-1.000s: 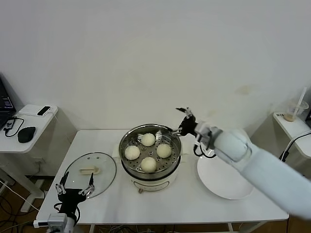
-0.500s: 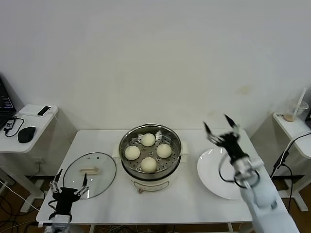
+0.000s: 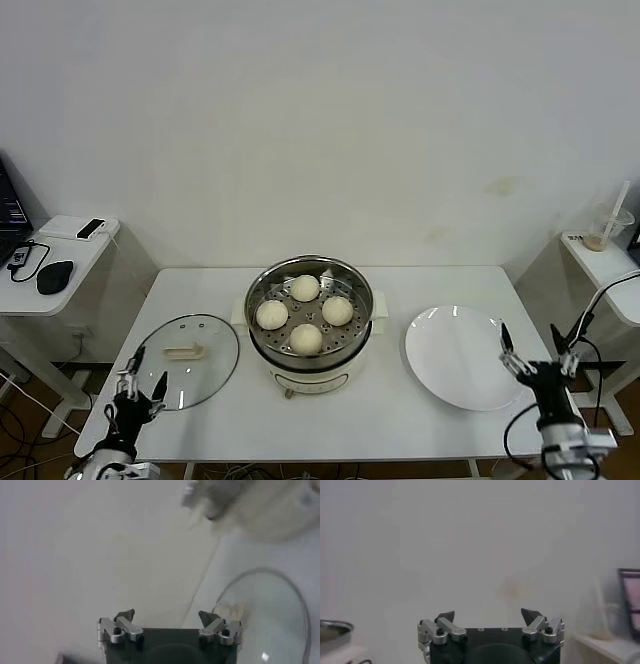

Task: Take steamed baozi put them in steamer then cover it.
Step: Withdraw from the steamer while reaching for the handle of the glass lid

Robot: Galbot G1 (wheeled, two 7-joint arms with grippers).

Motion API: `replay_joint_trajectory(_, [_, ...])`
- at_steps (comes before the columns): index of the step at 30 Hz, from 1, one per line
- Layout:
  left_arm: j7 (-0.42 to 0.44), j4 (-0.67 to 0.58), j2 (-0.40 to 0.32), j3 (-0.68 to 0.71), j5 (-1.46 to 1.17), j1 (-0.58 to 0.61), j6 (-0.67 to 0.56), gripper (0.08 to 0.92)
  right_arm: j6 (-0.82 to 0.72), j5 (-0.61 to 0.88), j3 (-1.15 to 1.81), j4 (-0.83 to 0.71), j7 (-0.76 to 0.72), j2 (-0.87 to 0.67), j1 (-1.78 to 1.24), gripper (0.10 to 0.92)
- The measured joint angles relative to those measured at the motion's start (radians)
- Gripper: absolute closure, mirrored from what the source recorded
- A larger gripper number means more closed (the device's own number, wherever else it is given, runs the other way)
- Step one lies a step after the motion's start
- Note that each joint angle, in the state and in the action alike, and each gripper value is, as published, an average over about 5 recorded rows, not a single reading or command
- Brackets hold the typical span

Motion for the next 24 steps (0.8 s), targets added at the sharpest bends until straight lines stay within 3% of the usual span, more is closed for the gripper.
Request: replay_joint_trajectory(24, [-0.001,0.407,0.04,0.152,0.239,-0.387,-0.035,0.177,0.013,-0.059,0.082,0.031,-0.014,0.148,-0.127,0.203])
